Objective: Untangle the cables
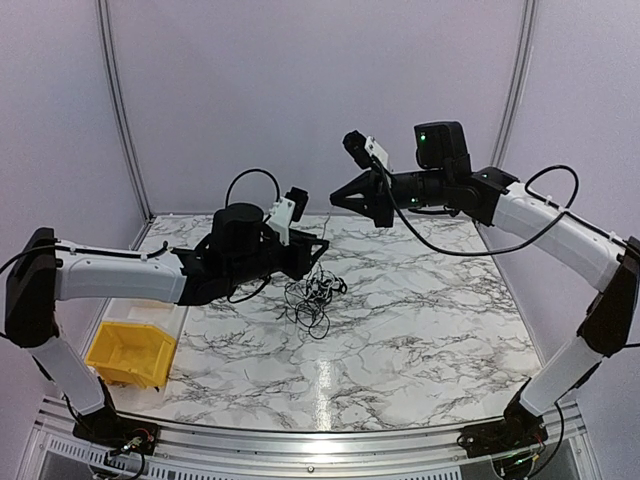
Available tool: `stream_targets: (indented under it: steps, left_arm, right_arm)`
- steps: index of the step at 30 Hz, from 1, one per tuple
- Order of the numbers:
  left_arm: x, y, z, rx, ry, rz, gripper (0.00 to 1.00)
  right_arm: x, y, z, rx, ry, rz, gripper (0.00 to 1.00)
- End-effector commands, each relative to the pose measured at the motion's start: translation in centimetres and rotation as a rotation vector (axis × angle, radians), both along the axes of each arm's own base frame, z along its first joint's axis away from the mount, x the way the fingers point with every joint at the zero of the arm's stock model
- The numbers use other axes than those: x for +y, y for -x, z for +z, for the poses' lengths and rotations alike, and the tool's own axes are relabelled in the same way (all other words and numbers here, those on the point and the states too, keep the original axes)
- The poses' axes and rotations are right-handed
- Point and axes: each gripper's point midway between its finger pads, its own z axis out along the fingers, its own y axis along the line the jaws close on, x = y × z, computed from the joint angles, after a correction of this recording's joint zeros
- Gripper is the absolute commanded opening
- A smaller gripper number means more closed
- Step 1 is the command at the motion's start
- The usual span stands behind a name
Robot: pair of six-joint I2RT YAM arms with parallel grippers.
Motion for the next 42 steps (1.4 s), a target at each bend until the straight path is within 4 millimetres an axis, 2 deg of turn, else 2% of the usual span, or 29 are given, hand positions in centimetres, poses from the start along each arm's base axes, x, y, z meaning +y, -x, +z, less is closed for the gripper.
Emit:
stream_targets:
  steps: [1, 6, 7, 10, 12, 14, 17, 20, 27, 29, 31, 32, 33, 34, 35, 36, 38, 42]
  left_arm:
    - [-1.5, 0.3, 2.0, -0.039, 0.043, -0.051, 0.3]
    - [-1.6, 0.2, 2.7, -0.043, 0.059, -0.05, 0.05]
    - [-1.5, 0.3, 3.0, -0.042, 0.066, -0.047, 0.02]
    - [-0.5, 0.6, 4.7, -0.042, 0.11, -0.02, 0.0]
    - [0.3, 1.0, 6.2, -0.037, 0.151, -0.004, 0.0]
    - [1.1, 1.4, 7.4, -0.029, 0.191, 0.009, 0.0]
    - [2.0, 1.8, 8.7, -0.001, 0.253, 0.031, 0.0]
    - [2.4, 2.2, 9.7, 0.016, 0.294, 0.03, 0.0]
    - [2.6, 3.1, 11.6, 0.034, 0.353, 0.013, 0.0]
    - [2.6, 3.4, 12.1, 0.041, 0.364, 0.006, 0.0]
    - [2.4, 3.7, 12.9, 0.049, 0.38, -0.006, 0.0]
    - [2.3, 4.0, 13.4, 0.049, 0.388, -0.015, 0.0]
    - [2.2, 4.2, 13.9, 0.046, 0.39, -0.021, 0.0]
    - [2.2, 4.4, 14.5, 0.042, 0.392, -0.025, 0.0]
    - [2.3, 4.7, 15.2, 0.036, 0.389, -0.026, 0.0]
    - [2.5, 4.8, 15.8, 0.029, 0.381, -0.021, 0.0]
    - [3.3, 5.2, 17.9, -0.003, 0.374, -0.007, 0.0]
    - [5.8, 5.7, 22.4, -0.079, 0.342, 0.057, 0.0]
  right_arm:
    - [-0.2, 1.1, 0.5, -0.001, -0.018, 0.017, 0.0]
    - [-0.8, 1.3, 0.9, -0.016, -0.025, 0.002, 0.0]
    - [-1.1, 1.0, 0.8, -0.018, -0.027, -0.014, 0.03]
    - [-2.4, -0.5, -0.4, 0.006, -0.044, -0.073, 0.38]
    - [-3.1, -1.2, -2.2, 0.015, -0.045, -0.086, 0.56]
    - [-3.0, -1.2, -5.4, 0.016, -0.007, -0.069, 0.67]
    - [-1.8, -0.4, -10.1, 0.029, 0.067, -0.02, 0.75]
    - [-0.2, 0.0, -13.5, 0.048, 0.121, 0.008, 0.79]
    - [3.3, 0.1, -16.0, 0.117, 0.119, 0.072, 0.92]
    - [4.2, 0.0, -16.4, 0.135, 0.102, 0.076, 0.92]
    - [4.8, -0.9, -16.5, 0.145, 0.067, 0.048, 0.85]
    - [5.1, -1.5, -17.0, 0.165, 0.062, 0.025, 0.76]
    - [5.3, -2.1, -17.7, 0.183, 0.067, 0.004, 0.63]
    - [5.5, -2.7, -18.7, 0.206, 0.084, -0.016, 0.39]
    - [5.7, -3.4, -19.6, 0.227, 0.103, -0.041, 0.24]
    - [5.6, -3.8, -20.9, 0.257, 0.125, -0.055, 0.14]
    - [5.2, -4.2, -22.9, 0.313, 0.142, -0.066, 0.1]
    - [3.0, -5.6, -26.5, 0.404, 0.169, -0.13, 0.1]
